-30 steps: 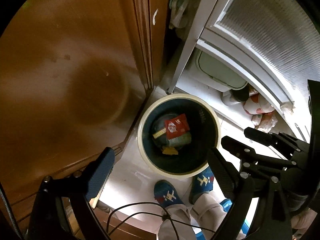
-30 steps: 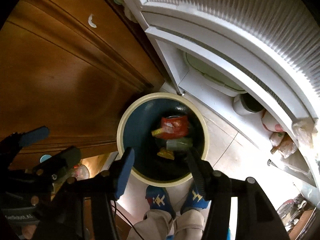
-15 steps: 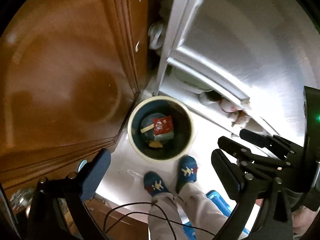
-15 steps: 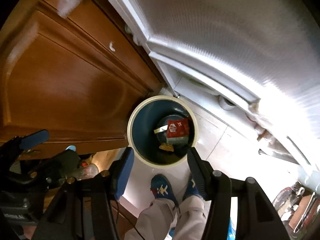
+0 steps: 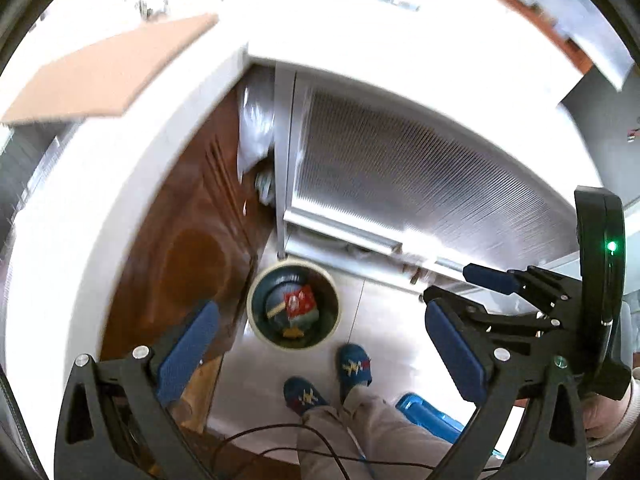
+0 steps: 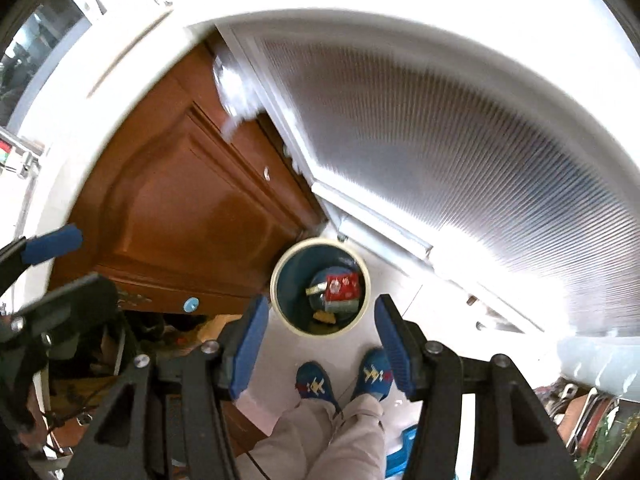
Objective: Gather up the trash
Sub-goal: 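Raise both tools back toward the table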
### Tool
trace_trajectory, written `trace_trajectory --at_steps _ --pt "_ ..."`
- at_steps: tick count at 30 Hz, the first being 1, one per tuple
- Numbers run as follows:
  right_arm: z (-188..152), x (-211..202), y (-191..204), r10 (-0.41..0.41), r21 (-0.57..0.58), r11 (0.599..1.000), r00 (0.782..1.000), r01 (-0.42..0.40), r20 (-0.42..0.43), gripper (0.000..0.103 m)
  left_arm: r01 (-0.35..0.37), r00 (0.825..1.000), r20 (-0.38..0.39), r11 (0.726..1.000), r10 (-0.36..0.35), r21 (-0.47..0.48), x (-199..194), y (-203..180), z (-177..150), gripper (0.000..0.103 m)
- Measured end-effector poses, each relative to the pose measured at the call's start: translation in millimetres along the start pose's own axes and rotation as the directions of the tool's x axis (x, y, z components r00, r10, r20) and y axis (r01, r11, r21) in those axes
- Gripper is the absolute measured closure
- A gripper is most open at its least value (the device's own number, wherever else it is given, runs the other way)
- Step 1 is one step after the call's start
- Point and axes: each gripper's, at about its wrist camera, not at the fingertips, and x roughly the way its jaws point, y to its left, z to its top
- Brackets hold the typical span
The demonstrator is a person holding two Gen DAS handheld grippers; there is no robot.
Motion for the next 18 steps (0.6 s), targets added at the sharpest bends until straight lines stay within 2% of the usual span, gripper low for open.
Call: trace_trajectory --at_steps 5,9,13,18 --pt "10 -50 10 -0.017 -0.027 0.999 0.995 0.020 0.097 0.047 0.028 0.996 0.085 0.999 -0.031 0.037 -47 -6 18 0.001" --pt "21 -86 22 -0.029 -0.040 0.999 0.983 0.037 0.182 0.047 0.025 0.987 0.153 0.995 -0.039 0.093 -78 -13 29 0.001" --pt "33 -123 33 -0.042 -0.040 0.998 0.961 0.055 0.273 0.047 0.007 0.973 0.226 0.991 -0.037 0.133 -106 -16 42 0.001" --pt "47 -152 34 -0.048 -0.026 0.998 0.936 0.061 0.347 0.047 0.027 0.953 0.294 0.989 -0.069 0.143 -136 -15 58 0.001"
